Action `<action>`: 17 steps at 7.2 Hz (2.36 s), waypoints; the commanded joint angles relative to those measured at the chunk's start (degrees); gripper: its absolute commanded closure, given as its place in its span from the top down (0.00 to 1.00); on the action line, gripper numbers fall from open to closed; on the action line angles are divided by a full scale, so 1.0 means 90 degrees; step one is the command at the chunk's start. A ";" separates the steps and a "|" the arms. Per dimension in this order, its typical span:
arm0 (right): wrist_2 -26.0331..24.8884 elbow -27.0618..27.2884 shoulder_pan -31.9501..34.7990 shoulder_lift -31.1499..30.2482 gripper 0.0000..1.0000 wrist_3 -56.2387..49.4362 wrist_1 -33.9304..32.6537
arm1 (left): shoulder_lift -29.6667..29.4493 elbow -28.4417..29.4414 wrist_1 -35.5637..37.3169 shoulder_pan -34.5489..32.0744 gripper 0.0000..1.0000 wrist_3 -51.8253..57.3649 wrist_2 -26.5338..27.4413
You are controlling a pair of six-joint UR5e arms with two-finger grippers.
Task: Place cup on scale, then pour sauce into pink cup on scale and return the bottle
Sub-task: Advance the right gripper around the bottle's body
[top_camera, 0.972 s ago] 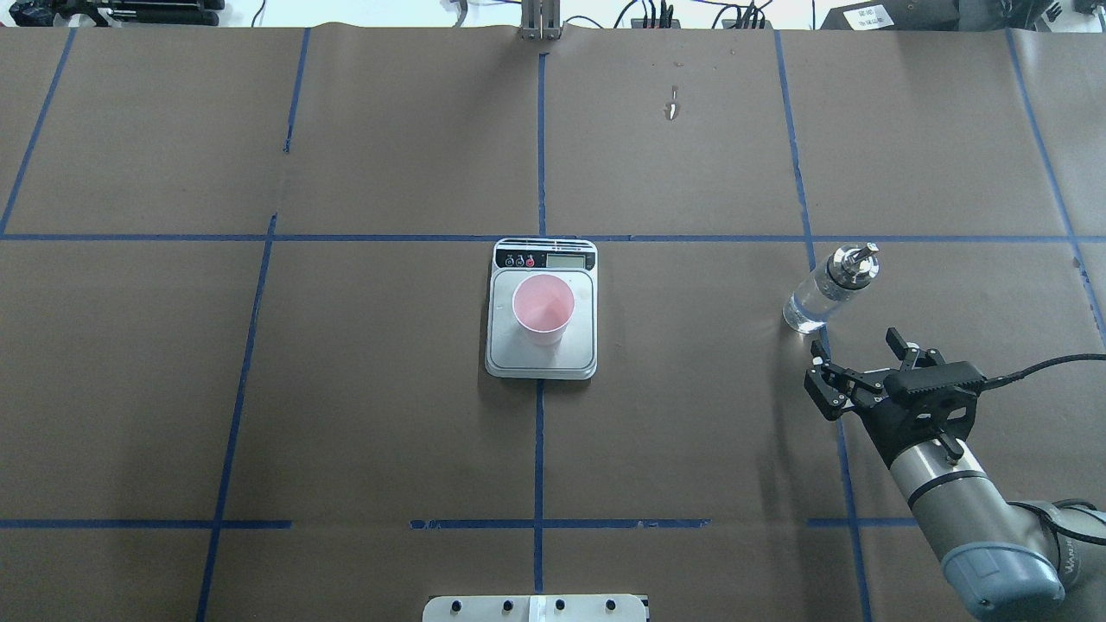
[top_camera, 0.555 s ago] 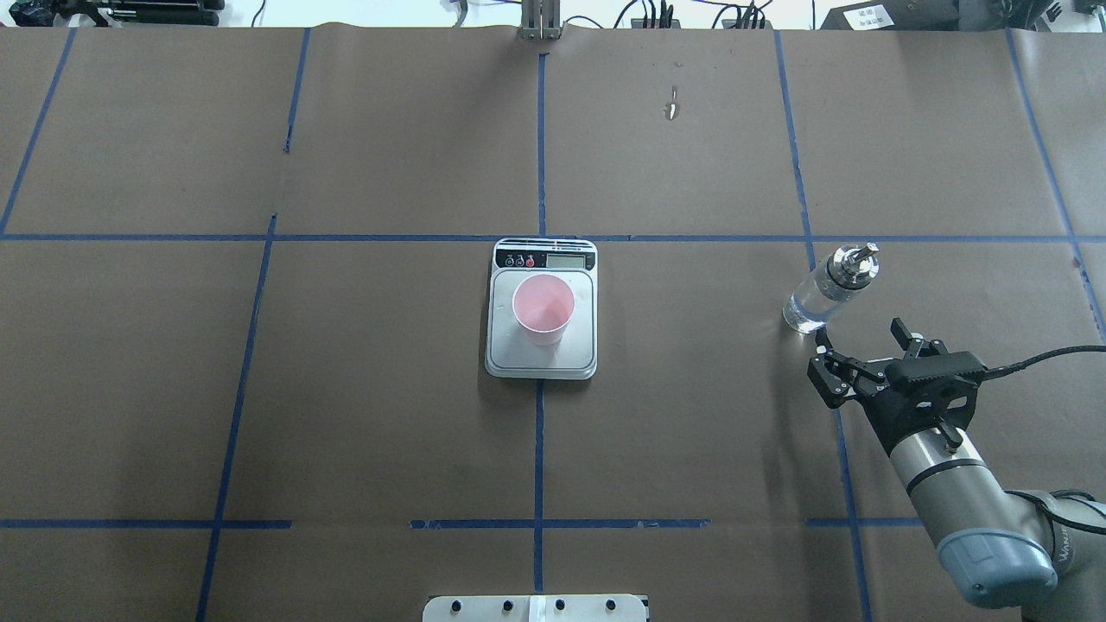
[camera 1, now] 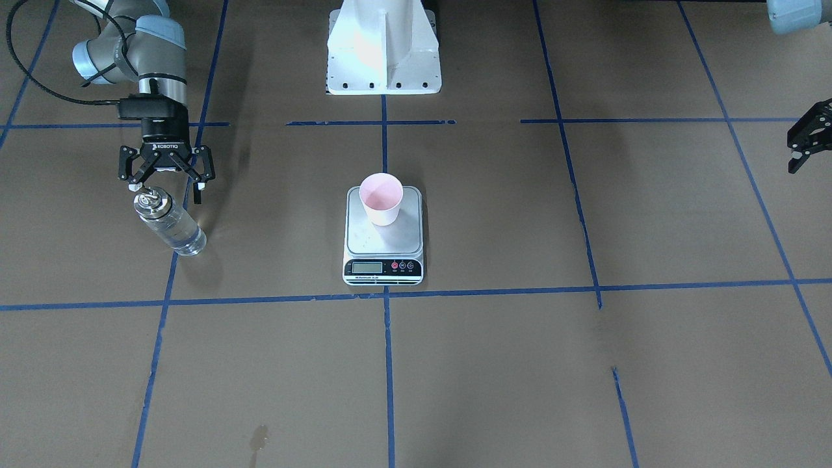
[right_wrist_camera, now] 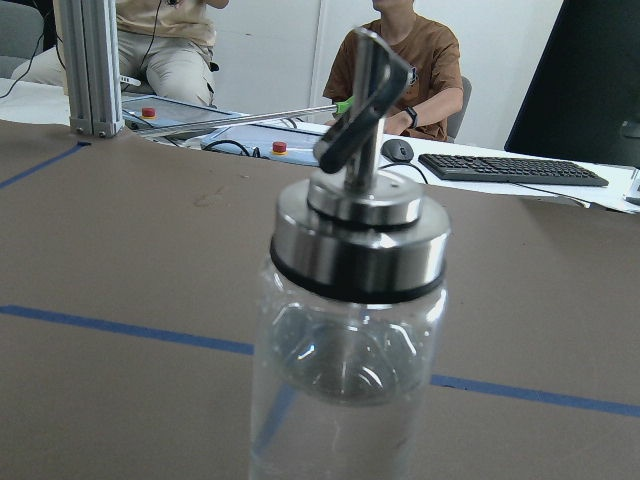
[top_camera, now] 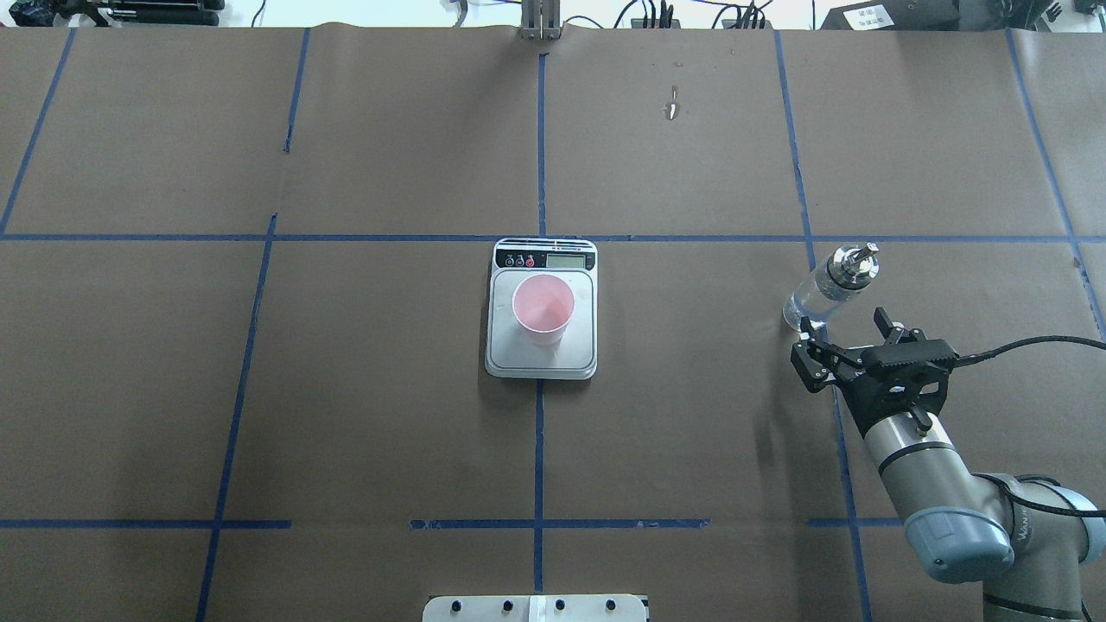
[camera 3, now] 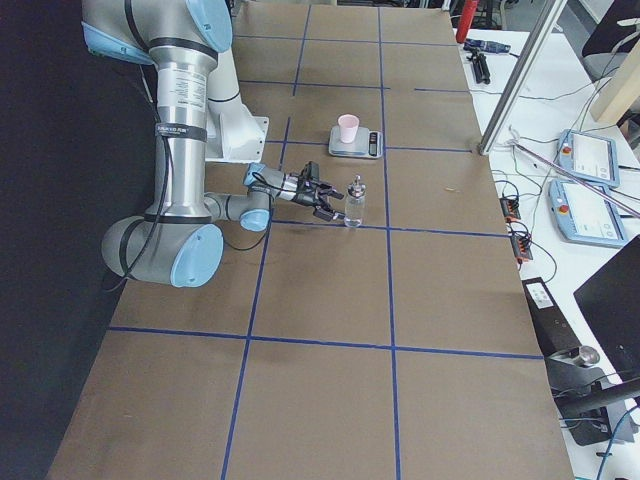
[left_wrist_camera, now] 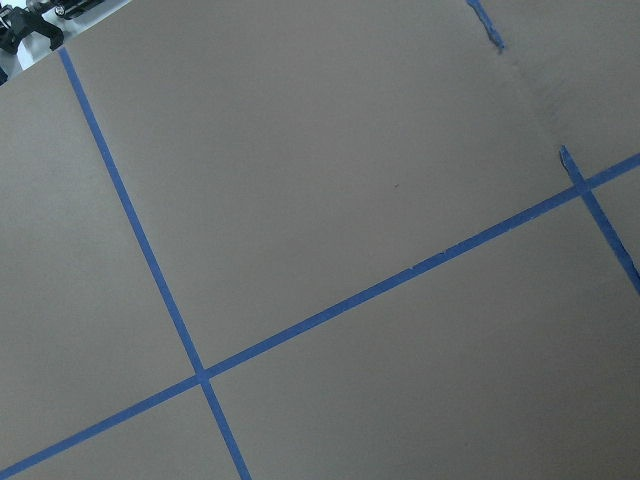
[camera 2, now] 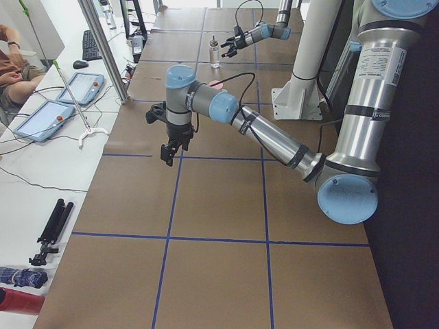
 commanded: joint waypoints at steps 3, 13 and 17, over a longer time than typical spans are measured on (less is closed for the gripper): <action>0.0188 -0.0192 0.0243 0.0225 1.00 -0.0010 0.0005 | -0.0007 0.0086 -0.0027 0.0000 1.00 0.0008 -0.0006; 0.0393 -0.0623 0.0536 0.0578 1.00 -0.0313 0.0405 | -0.0056 0.0086 -0.0008 0.0000 1.00 -0.0031 -0.0006; 0.0404 -0.0817 0.0624 0.0762 1.00 -0.0313 0.0395 | -0.0056 0.0066 -0.0008 0.0000 1.00 -0.0031 -0.0016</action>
